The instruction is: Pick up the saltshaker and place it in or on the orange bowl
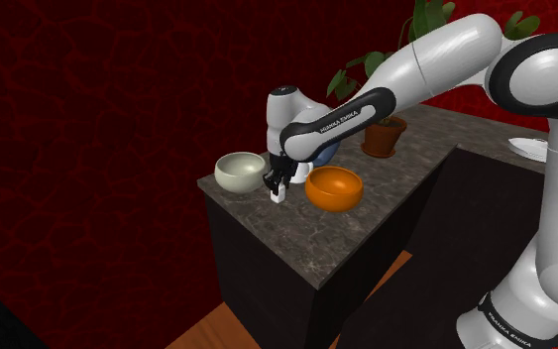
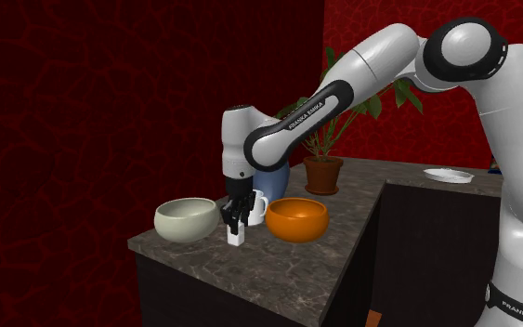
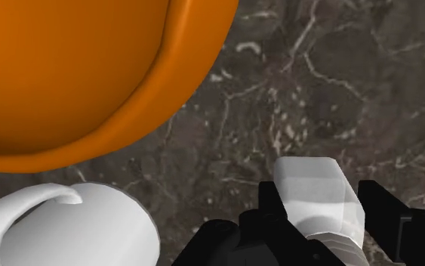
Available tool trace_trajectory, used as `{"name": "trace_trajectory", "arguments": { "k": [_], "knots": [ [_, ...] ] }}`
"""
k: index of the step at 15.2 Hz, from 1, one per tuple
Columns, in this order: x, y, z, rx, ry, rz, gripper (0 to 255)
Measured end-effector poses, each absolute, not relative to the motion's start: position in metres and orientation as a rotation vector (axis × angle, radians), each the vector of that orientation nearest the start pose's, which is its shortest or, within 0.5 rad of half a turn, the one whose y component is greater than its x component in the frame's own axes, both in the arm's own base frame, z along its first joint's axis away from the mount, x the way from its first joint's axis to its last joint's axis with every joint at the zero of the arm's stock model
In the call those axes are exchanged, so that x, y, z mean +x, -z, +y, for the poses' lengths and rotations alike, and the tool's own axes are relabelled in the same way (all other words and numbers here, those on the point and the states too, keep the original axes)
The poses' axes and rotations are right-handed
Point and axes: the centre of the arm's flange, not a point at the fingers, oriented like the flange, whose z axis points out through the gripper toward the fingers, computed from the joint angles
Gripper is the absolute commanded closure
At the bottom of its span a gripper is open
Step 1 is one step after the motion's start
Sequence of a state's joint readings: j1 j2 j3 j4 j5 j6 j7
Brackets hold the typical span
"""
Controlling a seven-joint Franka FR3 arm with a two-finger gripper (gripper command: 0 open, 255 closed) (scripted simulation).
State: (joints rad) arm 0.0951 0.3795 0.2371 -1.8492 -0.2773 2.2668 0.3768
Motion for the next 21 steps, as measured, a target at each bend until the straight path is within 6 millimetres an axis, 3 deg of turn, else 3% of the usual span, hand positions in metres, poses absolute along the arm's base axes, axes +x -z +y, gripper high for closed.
{"name": "trace_trajectory", "arguments": {
  "k": [7,21],
  "knots": [
    [0.611,-0.332,0.192,-3.237,0.154,-0.177,255],
    [0.611,-0.402,0.191,-3.237,0.155,-0.176,255]
  ]
}}
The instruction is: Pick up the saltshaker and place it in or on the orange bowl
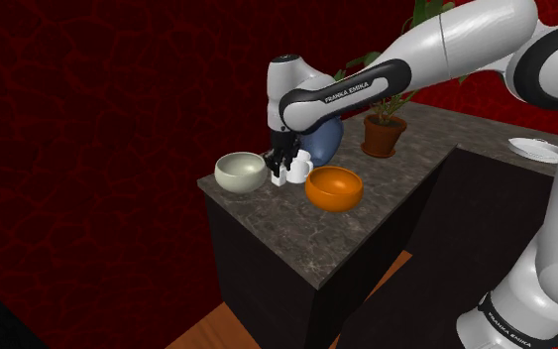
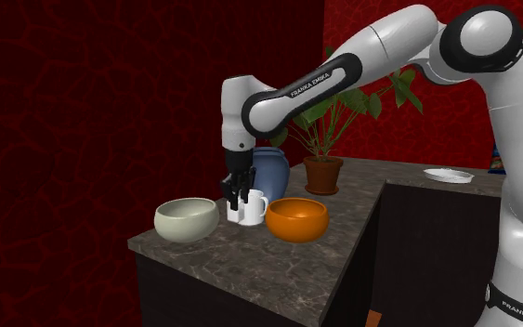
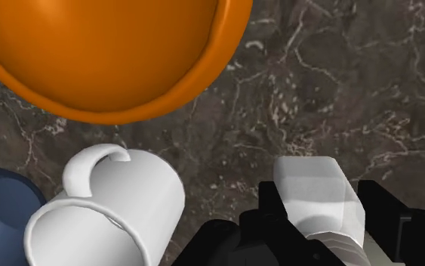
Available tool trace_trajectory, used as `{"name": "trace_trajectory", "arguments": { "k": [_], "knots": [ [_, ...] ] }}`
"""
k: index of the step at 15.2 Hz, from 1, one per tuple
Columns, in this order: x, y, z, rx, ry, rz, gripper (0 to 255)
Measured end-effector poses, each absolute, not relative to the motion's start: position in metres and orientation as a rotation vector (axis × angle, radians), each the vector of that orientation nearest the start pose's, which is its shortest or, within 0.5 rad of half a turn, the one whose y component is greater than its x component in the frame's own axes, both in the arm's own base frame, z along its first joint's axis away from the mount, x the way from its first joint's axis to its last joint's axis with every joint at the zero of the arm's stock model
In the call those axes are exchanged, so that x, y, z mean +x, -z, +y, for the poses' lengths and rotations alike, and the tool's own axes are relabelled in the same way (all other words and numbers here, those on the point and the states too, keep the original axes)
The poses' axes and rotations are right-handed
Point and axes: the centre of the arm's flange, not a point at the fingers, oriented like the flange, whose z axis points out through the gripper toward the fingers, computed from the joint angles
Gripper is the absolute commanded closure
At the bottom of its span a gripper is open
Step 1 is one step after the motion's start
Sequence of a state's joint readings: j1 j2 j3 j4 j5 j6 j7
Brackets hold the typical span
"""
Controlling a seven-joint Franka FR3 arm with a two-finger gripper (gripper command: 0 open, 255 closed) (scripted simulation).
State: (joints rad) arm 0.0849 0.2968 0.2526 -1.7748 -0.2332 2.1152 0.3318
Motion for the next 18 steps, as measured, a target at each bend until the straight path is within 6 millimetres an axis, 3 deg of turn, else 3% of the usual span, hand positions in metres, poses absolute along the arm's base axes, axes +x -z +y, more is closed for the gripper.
{"name": "trace_trajectory", "arguments": {
  "k": [18],
  "knots": [
    [0.611,-0.496,0.192,-3.237,0.155,-0.176,255]
  ]
}}
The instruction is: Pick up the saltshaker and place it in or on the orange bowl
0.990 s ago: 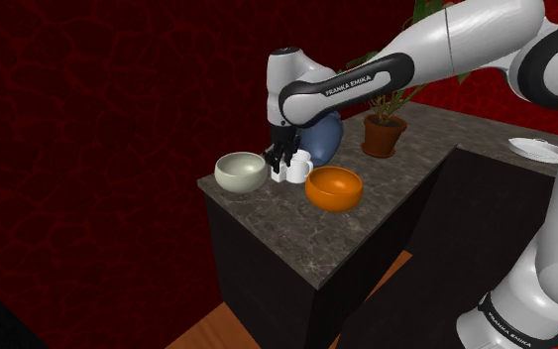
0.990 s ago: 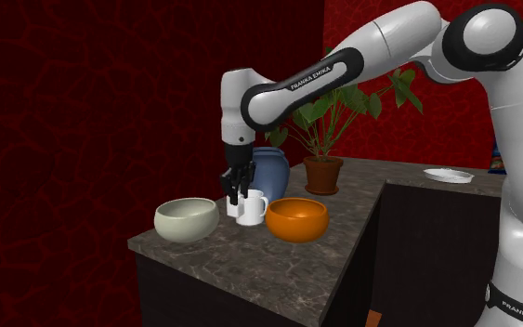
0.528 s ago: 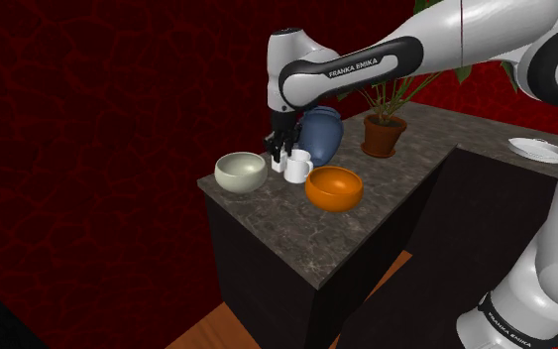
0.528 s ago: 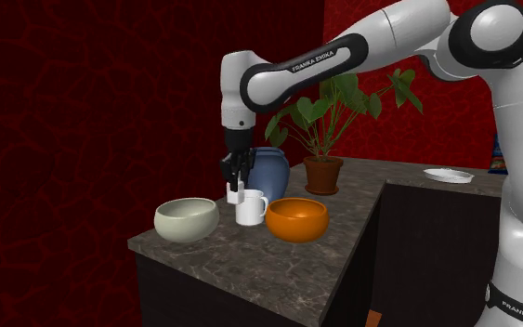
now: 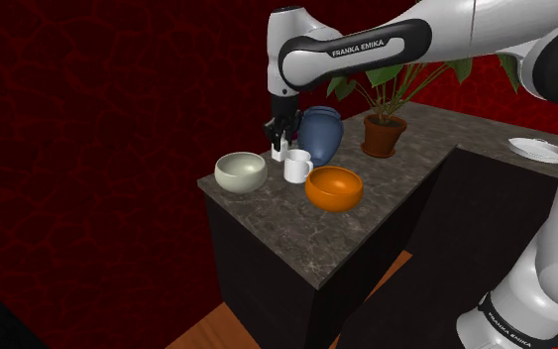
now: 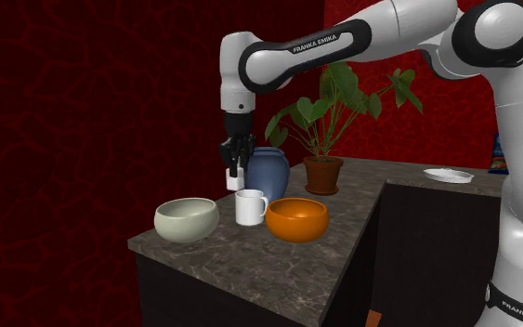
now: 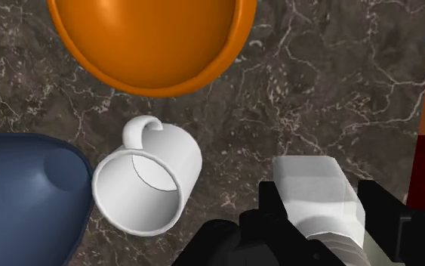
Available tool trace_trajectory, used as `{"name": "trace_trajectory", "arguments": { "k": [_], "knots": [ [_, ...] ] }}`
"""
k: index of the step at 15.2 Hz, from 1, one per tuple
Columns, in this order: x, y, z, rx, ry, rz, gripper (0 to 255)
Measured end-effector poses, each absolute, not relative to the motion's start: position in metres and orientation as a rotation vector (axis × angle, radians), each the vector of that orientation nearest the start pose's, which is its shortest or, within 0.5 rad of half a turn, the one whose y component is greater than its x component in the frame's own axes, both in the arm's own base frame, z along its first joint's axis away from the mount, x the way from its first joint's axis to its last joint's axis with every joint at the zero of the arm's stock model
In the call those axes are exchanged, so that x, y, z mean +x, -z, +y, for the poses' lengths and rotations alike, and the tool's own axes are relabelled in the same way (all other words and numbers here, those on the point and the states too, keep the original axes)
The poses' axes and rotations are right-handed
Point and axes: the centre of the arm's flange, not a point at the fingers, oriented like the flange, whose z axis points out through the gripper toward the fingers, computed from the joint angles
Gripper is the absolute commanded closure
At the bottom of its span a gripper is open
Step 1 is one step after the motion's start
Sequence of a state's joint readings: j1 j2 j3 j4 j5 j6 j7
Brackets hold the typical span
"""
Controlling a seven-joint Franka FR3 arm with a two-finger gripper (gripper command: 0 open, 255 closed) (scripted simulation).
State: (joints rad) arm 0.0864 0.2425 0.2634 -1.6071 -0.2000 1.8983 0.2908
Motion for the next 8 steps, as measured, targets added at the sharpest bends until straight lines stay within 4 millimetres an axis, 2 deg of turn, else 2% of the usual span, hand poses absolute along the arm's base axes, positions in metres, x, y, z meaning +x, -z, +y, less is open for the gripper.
{"name": "trace_trajectory", "arguments": {
  "k": [4,8],
  "knots": [
    [0.587,-0.503,0.165,-3.238,0.155,-0.176,255],
    [0.556,-0.508,0.121,-3.238,0.154,-0.175,255]
  ]
}}
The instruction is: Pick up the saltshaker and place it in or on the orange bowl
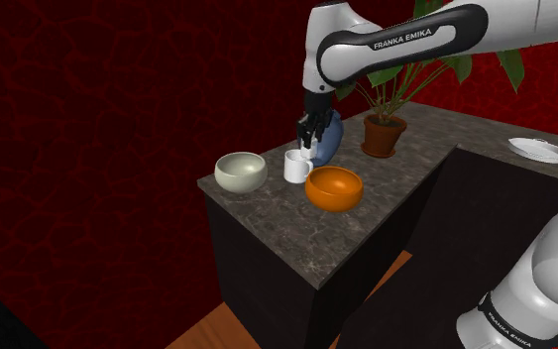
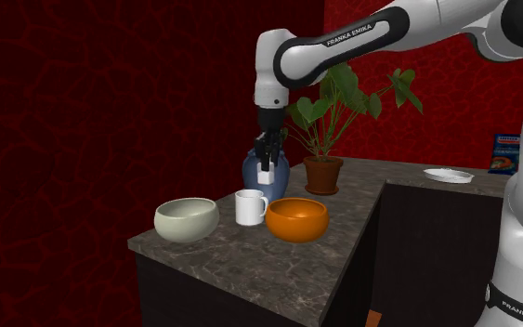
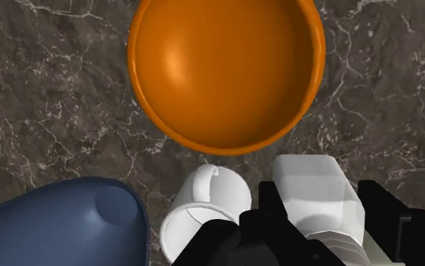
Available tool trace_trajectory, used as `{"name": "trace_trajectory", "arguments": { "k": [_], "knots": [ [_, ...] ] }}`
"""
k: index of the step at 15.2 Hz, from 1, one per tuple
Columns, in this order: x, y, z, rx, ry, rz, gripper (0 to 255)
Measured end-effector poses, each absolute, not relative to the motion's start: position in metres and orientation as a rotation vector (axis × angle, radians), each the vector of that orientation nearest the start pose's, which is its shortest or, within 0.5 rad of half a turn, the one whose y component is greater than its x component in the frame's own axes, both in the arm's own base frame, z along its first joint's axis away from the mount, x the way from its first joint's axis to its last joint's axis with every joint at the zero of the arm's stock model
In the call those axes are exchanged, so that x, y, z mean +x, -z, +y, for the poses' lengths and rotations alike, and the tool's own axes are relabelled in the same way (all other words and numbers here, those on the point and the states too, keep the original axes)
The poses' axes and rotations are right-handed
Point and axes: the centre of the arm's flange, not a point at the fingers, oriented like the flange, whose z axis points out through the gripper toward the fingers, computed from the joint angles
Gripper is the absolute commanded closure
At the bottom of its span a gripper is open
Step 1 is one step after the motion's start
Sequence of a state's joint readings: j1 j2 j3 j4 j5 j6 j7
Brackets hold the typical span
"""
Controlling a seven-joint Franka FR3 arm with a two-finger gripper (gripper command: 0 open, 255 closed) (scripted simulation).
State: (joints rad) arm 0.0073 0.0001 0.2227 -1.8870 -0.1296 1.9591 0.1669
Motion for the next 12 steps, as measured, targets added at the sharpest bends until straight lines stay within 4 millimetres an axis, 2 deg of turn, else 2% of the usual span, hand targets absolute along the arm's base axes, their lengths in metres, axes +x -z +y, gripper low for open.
{"name": "trace_trajectory", "arguments": {
  "k": [6,7,12],
  "knots": [
    [0.498,-0.515,0.058,-3.238,0.153,-0.174,255],
    [0.494,-0.512,0.052,-3.238,0.154,-0.174,255],
    [0.49,-0.488,0.047,-3.237,0.153,-0.176,255]
  ]
}}
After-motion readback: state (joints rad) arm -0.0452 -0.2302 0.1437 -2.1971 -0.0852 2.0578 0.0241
